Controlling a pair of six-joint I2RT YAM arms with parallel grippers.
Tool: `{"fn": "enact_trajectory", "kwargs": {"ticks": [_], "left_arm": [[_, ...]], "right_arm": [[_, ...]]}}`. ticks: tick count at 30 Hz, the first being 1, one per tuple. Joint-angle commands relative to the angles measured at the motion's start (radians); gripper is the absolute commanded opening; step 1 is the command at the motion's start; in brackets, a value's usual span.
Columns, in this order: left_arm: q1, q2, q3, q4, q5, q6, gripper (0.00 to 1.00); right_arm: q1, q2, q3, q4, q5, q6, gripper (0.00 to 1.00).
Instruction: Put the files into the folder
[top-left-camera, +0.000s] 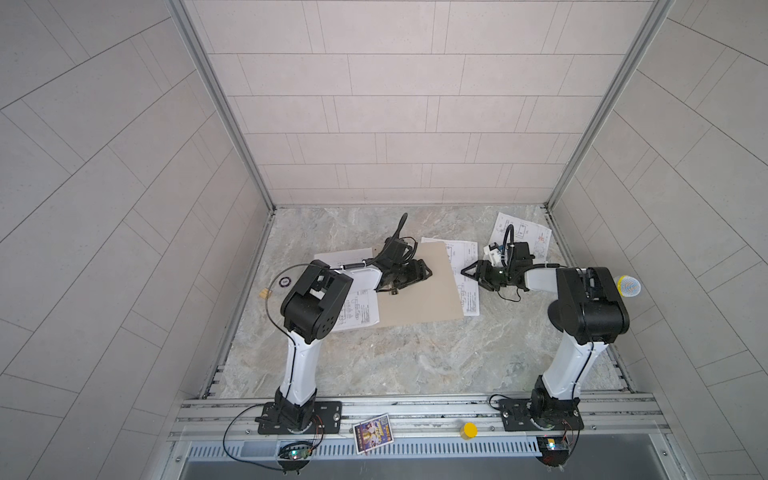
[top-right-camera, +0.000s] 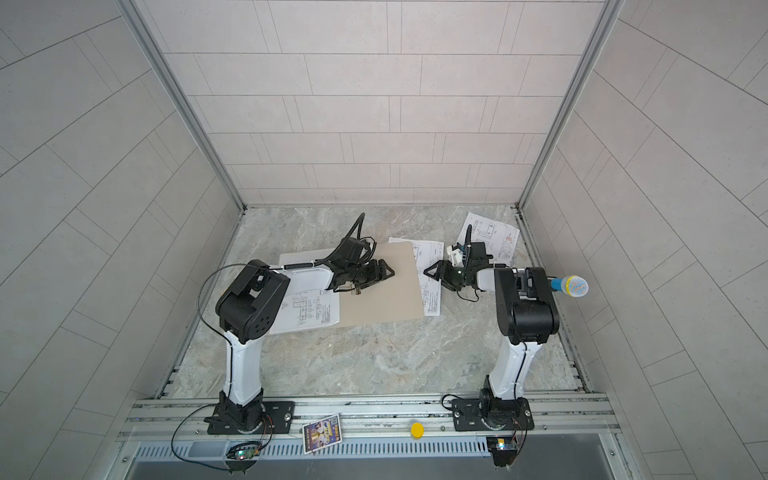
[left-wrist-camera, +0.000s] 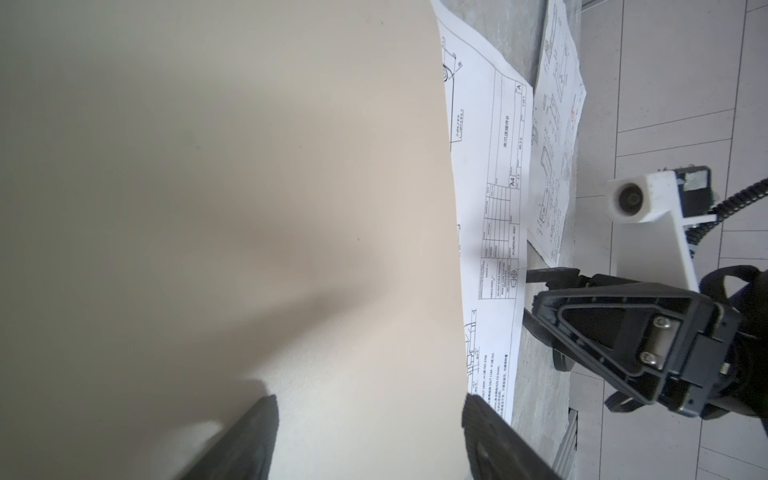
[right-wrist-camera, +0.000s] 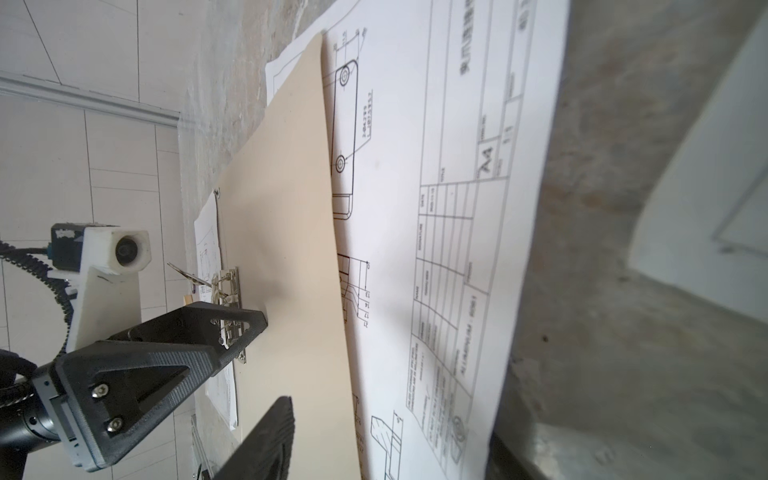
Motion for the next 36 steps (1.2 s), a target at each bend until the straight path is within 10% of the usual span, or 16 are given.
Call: {"fn": "enact_trajectory", "kwargs": {"ticks": [1, 15, 36], "left_arm": [[0.004, 0.036, -0.032, -0.017, 0.004, -0.013, 0.76], [0.008, 0.013, -0.023, -0.024, 0.015, -0.002, 0.77], [0.024, -0.134, 0.082, -0.100, 0.037, 0.001, 0.80]], "right_arm": [[0.003, 0.035, -0.022, -0.011, 0.007, 0.018, 0.58], [0.016, 0.009, 0.038, -0.155, 0.091, -0.079, 0.15], [0.019, -0.273, 0.273, -0.542, 0.214, -0.211, 0.00]]}}
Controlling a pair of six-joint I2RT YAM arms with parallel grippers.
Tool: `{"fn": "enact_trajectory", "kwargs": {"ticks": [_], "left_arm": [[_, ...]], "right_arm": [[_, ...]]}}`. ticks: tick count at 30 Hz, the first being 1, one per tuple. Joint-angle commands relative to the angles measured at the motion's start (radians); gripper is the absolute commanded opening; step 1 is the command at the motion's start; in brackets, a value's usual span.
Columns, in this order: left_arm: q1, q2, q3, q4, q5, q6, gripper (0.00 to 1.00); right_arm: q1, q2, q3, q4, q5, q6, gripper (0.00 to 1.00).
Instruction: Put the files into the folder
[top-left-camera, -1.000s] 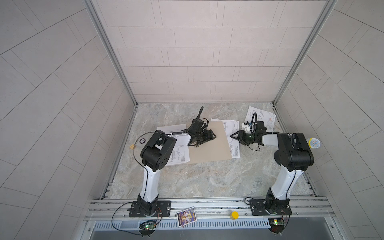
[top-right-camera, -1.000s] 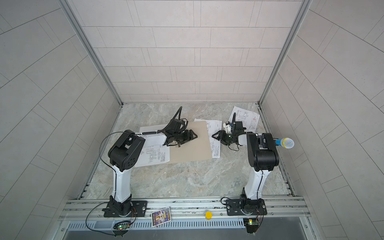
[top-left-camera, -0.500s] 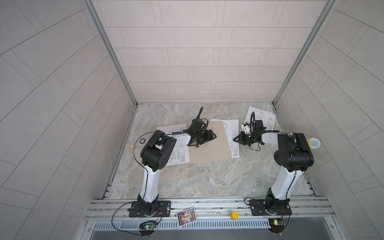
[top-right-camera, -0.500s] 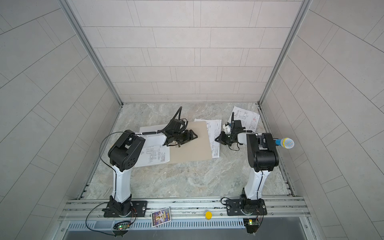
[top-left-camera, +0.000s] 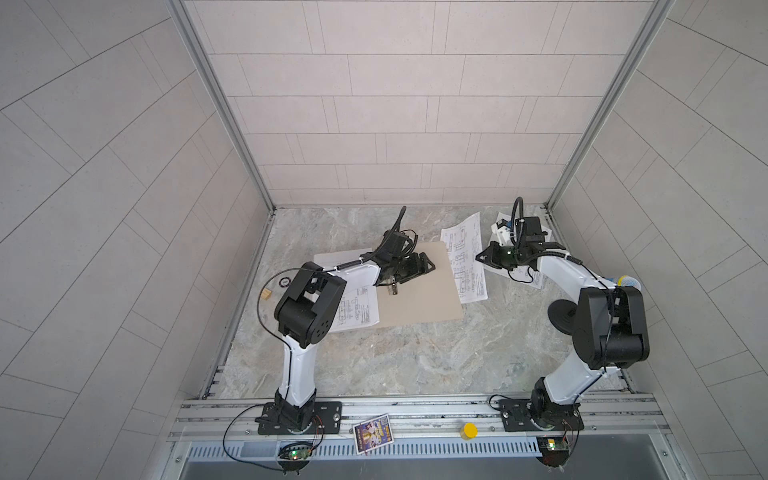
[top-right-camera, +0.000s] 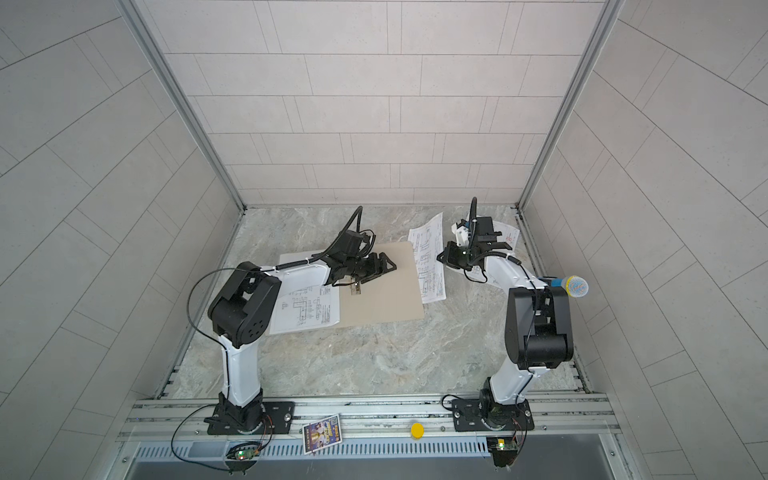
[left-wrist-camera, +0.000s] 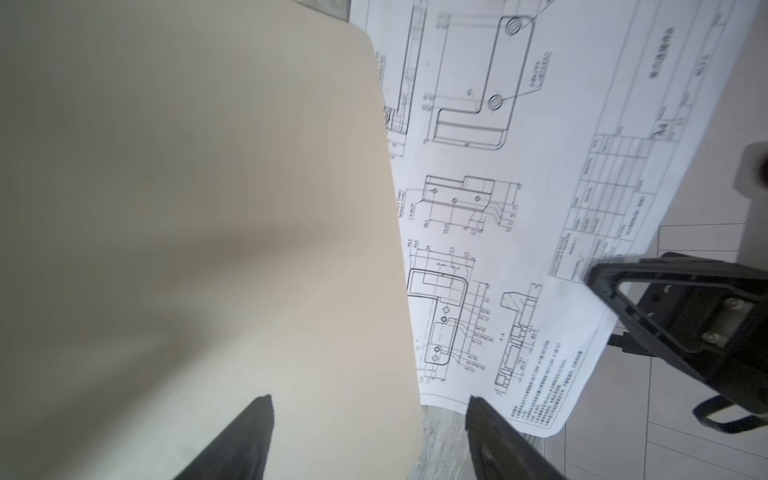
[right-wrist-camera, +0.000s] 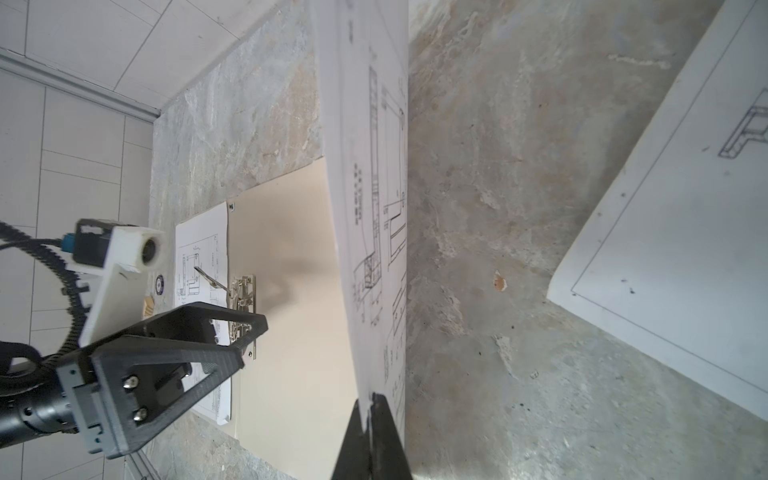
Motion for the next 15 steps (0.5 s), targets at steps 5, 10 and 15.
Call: {"fn": "enact_trajectory", "kwargs": {"ticks": [5, 10, 15], "left_arm": [[0.043, -0.150, 0.057, -0.087, -0.007, 0.025, 0.81], [0.114, -0.297, 0.019, -0.150, -0.030, 0.074, 0.85], [0.229, -0.431, -0.124, -0.136, -0.053, 0.074, 0.90]], "right_arm": [[0.084, -0.127, 0.157, -0.182, 0.092, -0.064, 0.00], [0.175, -0.144, 0.276, -0.181, 0.107, -0.031, 0.00], [0.280, -0.112, 0.413, -0.158, 0.096, 0.010, 0.01]]}}
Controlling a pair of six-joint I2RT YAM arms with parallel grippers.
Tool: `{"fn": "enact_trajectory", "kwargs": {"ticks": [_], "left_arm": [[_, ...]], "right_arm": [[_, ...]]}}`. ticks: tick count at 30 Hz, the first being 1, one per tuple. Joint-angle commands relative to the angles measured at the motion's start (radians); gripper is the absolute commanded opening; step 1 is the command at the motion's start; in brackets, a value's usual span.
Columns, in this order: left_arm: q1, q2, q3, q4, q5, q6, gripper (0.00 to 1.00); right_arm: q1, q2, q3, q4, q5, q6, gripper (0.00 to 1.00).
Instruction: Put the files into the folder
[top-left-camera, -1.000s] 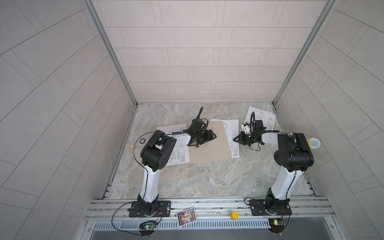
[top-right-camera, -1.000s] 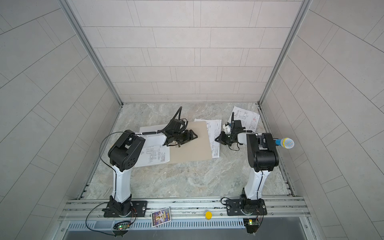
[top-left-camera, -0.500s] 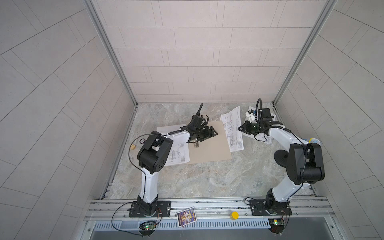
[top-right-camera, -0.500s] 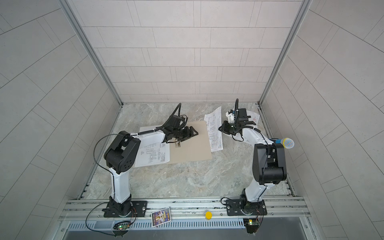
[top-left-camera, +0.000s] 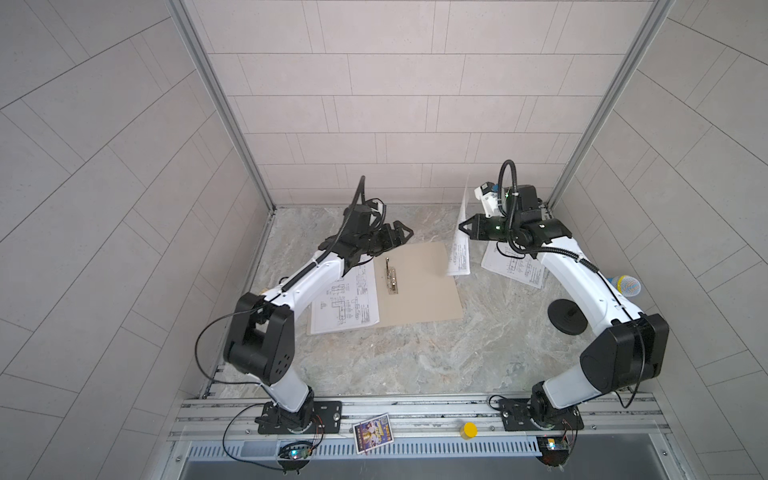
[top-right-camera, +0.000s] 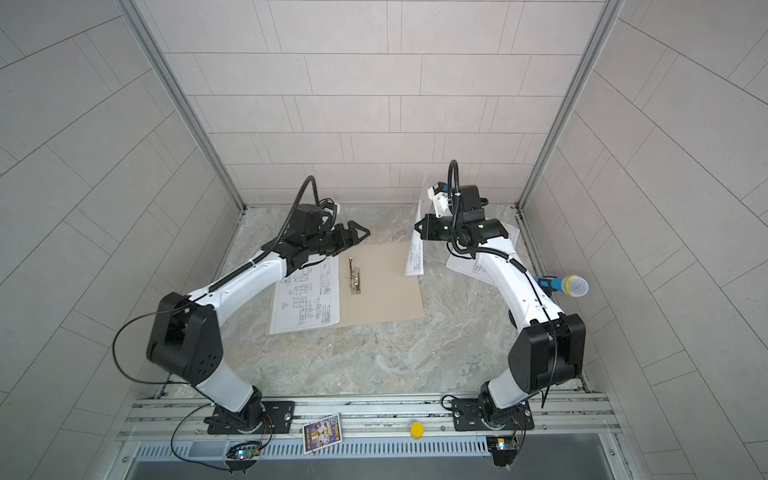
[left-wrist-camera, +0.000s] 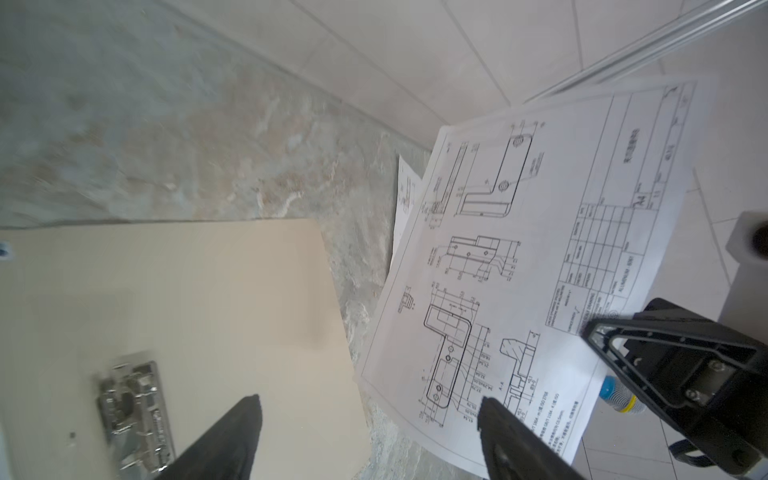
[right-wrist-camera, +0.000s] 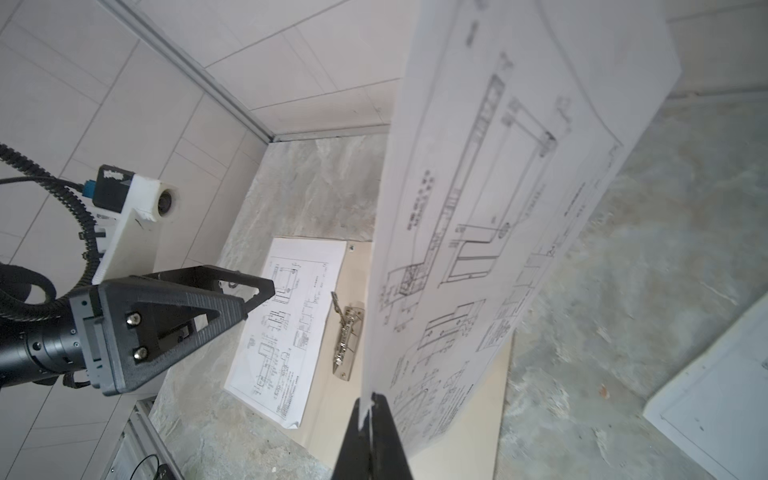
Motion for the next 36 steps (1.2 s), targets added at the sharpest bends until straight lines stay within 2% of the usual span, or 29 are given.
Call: {"fn": "enact_trajectory", "kwargs": {"ticks": [1, 6, 10, 13, 18, 21, 26, 36], "left_arm": [[0.070, -0.062, -0.116, -0.012, -0.028, 0.014, 0.90], [0.160, -0.124, -0.262, 0.048, -0.005, 0.006, 0.90], [0.201, -0.146, -0.317, 0.047, 0.010, 0.006, 0.90], [0.217, -0.147, -0.339, 0.053, 0.019, 0.006, 0.90], [0.220, -0.116, -0.343, 0.057, 0.056, 0.005, 0.90], [0.222, -0.095, -0.335, 0.042, 0.076, 0.010, 0.90], [0.224, -0.081, -0.337, 0.040, 0.082, 0.015, 0.90], [0.224, -0.059, -0.352, 0.058, 0.084, 0.016, 0.90]], "right_arm": [[0.053, 0.032, 0.097, -0.018, -0.007, 0.023, 0.01], [0.096, 0.120, 0.229, -0.034, -0.061, 0.029, 0.01], [0.076, 0.114, 0.214, -0.036, -0.067, 0.013, 0.01], [0.033, 0.069, 0.040, 0.027, -0.100, 0.024, 0.00], [-0.054, 0.029, -0.395, 0.234, -0.124, 0.084, 0.00], [-0.096, 0.078, -0.514, 0.286, -0.136, 0.079, 0.00], [-0.119, 0.161, -0.516, 0.223, -0.166, 0.008, 0.00], [-0.102, 0.201, -0.486, 0.299, -0.180, 0.050, 0.00]]}}
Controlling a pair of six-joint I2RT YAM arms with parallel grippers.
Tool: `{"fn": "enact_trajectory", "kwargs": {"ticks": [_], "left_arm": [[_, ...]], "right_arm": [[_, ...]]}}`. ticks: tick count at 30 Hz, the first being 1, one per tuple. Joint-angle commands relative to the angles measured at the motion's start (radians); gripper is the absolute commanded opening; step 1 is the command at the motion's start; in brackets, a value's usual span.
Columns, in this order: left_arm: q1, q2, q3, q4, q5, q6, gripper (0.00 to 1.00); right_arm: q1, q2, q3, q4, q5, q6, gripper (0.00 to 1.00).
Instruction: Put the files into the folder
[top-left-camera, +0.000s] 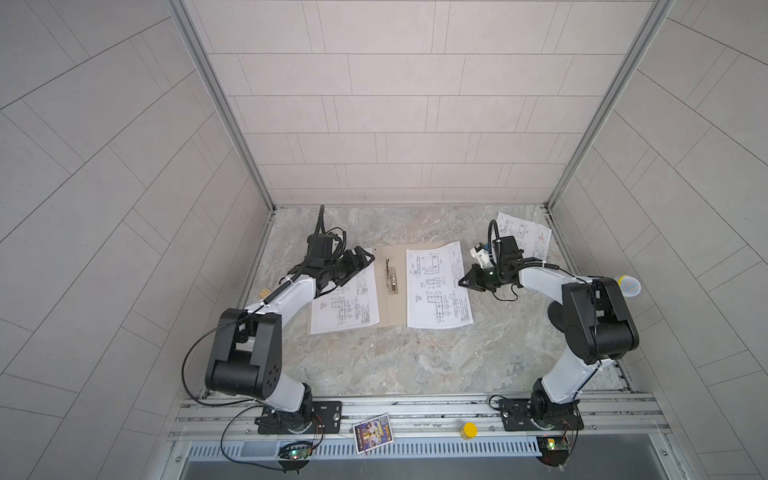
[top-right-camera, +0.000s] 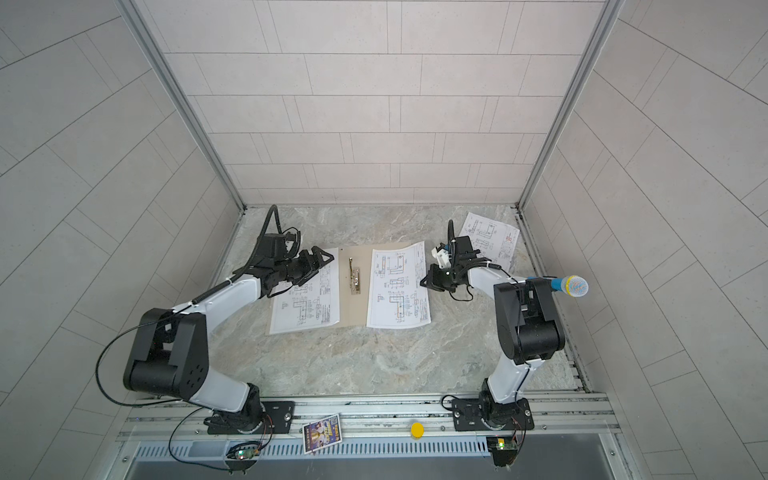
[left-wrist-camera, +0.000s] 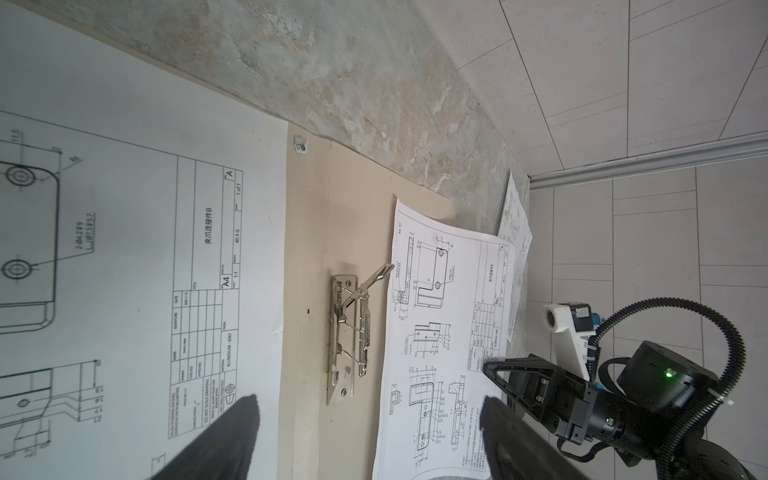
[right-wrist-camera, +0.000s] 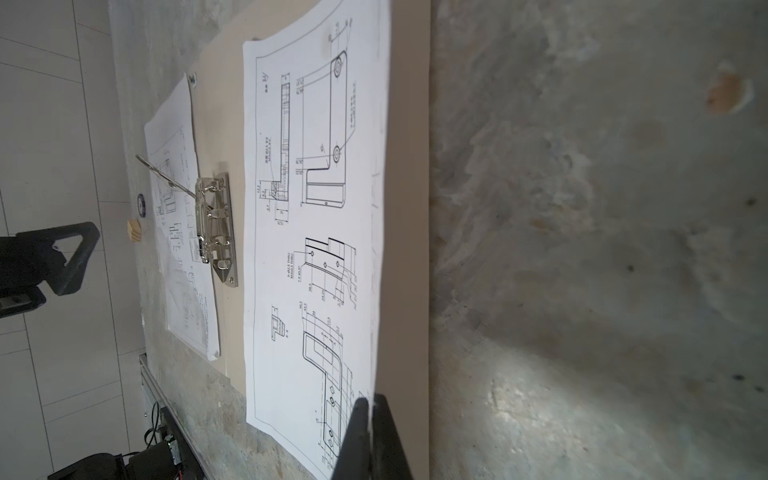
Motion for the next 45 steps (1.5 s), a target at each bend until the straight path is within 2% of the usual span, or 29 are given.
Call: {"fn": "enact_trajectory", "kwargs": {"ticks": [1, 8, 12, 16, 22, 27, 38, 45], "left_arm": [[0.007, 0.014, -0.016, 0.022, 0.013, 0.014, 0.90], [0.007, 0.026, -0.032, 0.044, 0.017, 0.007, 0.90], [0.007, 0.027, -0.031, 0.046, 0.021, 0.006, 0.90], [0.006, 0.024, -0.030, 0.047, 0.024, 0.006, 0.90], [0.007, 0.031, -0.030, 0.048, 0.028, 0.004, 0.90], [0.007, 0.029, -0.029, 0.048, 0.029, 0.005, 0.90], [0.008, 0.032, -0.027, 0.046, 0.029, 0.004, 0.90], [0.009, 0.031, -0.029, 0.046, 0.028, 0.004, 0.90]], "right_arm": [[0.018, 0.028, 0.043, 0.041, -0.020, 0.010, 0.00], [0.057, 0.084, 0.093, 0.118, -0.045, 0.065, 0.00], [0.070, 0.139, 0.163, 0.068, -0.084, 0.013, 0.00], [0.069, 0.180, 0.237, -0.063, -0.090, -0.105, 0.00], [0.066, 0.210, 0.313, -0.170, -0.121, -0.209, 0.00], [0.068, 0.225, 0.337, -0.216, -0.141, -0.252, 0.00], [0.069, 0.226, 0.312, -0.185, -0.108, -0.211, 0.00], [0.068, 0.224, 0.266, -0.067, -0.084, -0.095, 0.00]]}}
